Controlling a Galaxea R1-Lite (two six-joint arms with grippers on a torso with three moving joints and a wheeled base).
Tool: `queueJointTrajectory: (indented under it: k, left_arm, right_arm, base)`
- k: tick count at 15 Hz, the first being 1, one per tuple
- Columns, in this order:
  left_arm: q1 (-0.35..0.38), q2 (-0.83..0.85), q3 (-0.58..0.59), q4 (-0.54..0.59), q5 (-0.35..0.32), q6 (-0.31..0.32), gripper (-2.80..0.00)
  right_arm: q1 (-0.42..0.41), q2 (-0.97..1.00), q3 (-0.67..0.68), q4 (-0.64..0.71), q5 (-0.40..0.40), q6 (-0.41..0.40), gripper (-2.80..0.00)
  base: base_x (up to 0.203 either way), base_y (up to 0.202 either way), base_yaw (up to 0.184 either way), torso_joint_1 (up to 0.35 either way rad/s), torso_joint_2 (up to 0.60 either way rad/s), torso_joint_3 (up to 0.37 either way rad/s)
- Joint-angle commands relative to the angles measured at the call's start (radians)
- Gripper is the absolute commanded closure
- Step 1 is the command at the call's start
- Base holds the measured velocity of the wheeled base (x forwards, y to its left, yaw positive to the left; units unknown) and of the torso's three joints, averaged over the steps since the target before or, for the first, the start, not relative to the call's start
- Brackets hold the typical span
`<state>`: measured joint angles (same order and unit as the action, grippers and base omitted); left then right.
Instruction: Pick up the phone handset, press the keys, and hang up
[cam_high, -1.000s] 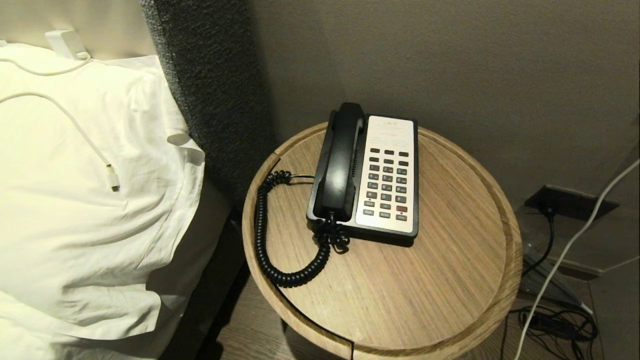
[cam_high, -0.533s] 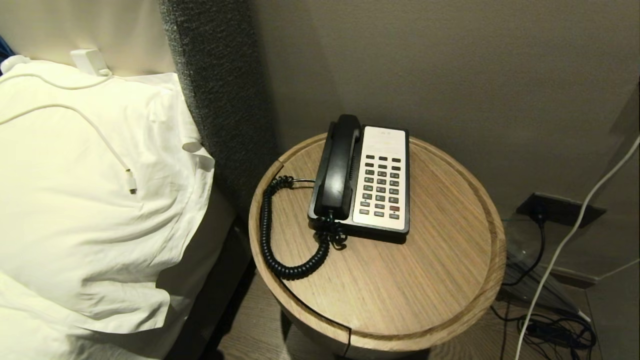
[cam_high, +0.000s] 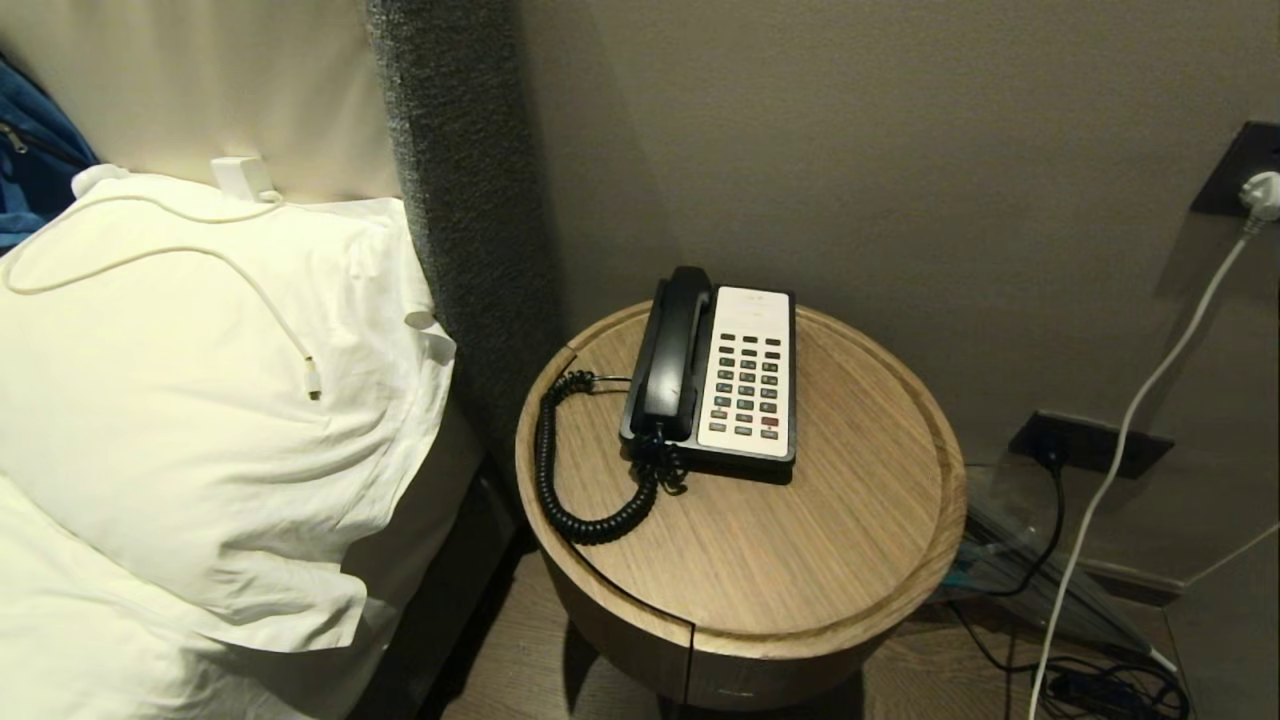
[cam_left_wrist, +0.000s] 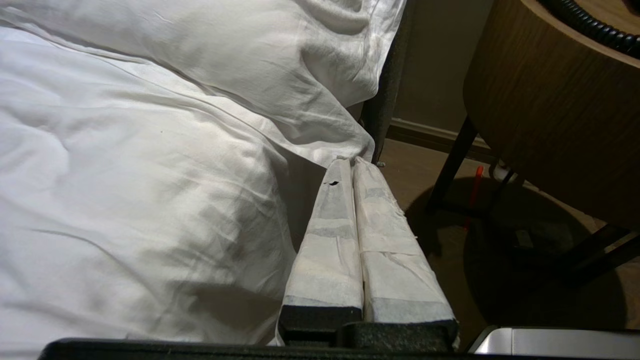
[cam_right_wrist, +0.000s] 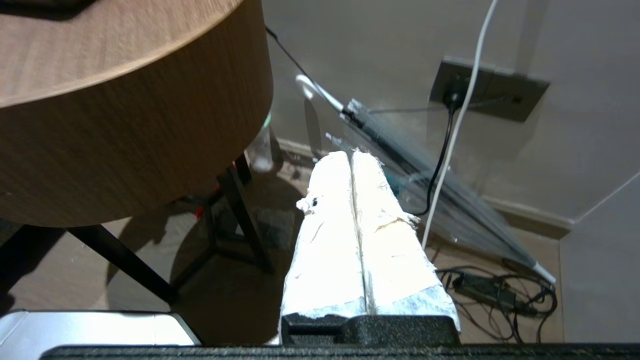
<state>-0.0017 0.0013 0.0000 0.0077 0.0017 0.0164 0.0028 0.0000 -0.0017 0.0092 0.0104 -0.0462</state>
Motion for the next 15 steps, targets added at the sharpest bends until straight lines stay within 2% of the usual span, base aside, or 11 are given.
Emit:
queueJointTrajectory:
  k: [1, 10, 15]
  left_arm:
    - [0.000, 0.000, 0.000, 0.000, 0.001, -0.001, 0.00]
    - [0.000, 0.000, 0.000, 0.000, 0.001, -0.001, 0.00]
    - [0.000, 0.000, 0.002, -0.003, 0.000, 0.007, 0.00]
  right_arm:
    - [0.000, 0.000, 0.000, 0.000, 0.002, -0.001, 0.00]
    - [0.000, 0.000, 0.000, -0.001, 0.003, -0.011, 0.00]
    - [0.000, 0.000, 0.000, 0.002, 0.003, -0.012, 0.00]
  base:
    - [0.000, 0.000, 0.000, 0.007, 0.01, 0.198]
    - [0.000, 0.000, 0.000, 0.004, 0.00, 0.202]
    - [0.000, 0.000, 0.000, 0.001, 0.00, 0.052]
